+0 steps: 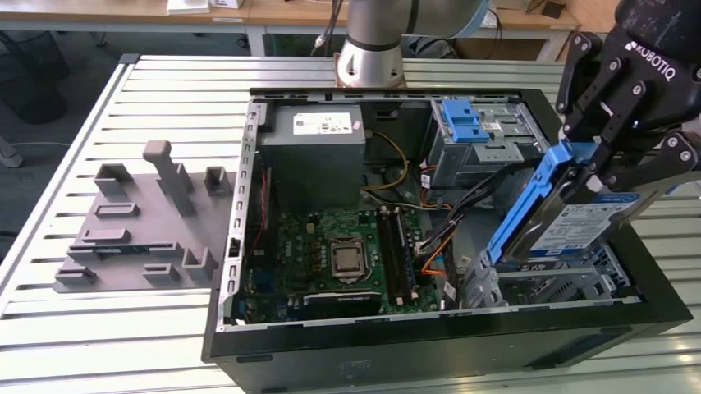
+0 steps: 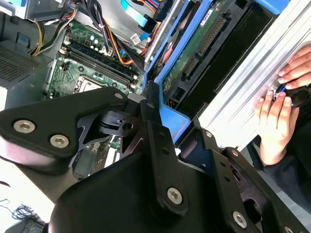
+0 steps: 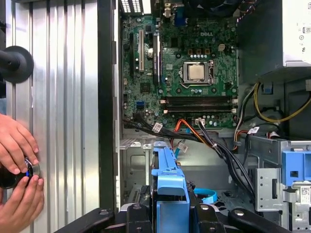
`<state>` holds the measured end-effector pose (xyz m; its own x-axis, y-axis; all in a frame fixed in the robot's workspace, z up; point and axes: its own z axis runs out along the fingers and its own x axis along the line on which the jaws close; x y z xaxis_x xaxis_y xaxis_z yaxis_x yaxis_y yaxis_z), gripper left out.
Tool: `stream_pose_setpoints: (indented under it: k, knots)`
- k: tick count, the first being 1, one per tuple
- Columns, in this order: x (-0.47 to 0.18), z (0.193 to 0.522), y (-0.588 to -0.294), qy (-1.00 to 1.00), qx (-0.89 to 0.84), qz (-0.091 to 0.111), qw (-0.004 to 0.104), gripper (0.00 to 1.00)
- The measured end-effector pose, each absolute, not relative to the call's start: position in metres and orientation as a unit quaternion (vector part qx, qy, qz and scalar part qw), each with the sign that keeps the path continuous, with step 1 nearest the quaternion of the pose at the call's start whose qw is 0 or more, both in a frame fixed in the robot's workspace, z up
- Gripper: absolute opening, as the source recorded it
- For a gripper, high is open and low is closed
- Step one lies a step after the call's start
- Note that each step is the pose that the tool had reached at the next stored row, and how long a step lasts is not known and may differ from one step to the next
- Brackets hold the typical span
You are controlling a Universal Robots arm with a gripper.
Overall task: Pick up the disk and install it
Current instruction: 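Insert the disk into the insertion slot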
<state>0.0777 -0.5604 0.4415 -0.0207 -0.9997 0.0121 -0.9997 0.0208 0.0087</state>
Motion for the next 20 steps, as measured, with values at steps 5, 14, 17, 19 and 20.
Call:
stream_pose_setpoints:
  k: [5, 14, 17, 19, 20]
  knots:
    - [0.078, 0.439, -0.561, -0.713, 0.701, 0.001, 0.007, 0.36]
    - [0.078, 0.435, -0.561, -0.707, 0.707, 0.001, 0.007, 0.36]
    - [0.078, 0.432, -0.561, -0.707, 0.707, 0.001, 0.007, 0.36]
    - [0.078, 0.431, -0.561, -0.707, 0.707, 0.001, 0.007, 0.36]
    - [0.078, 0.430, -0.561, -0.707, 0.707, 0.001, 0.007, 0.36]
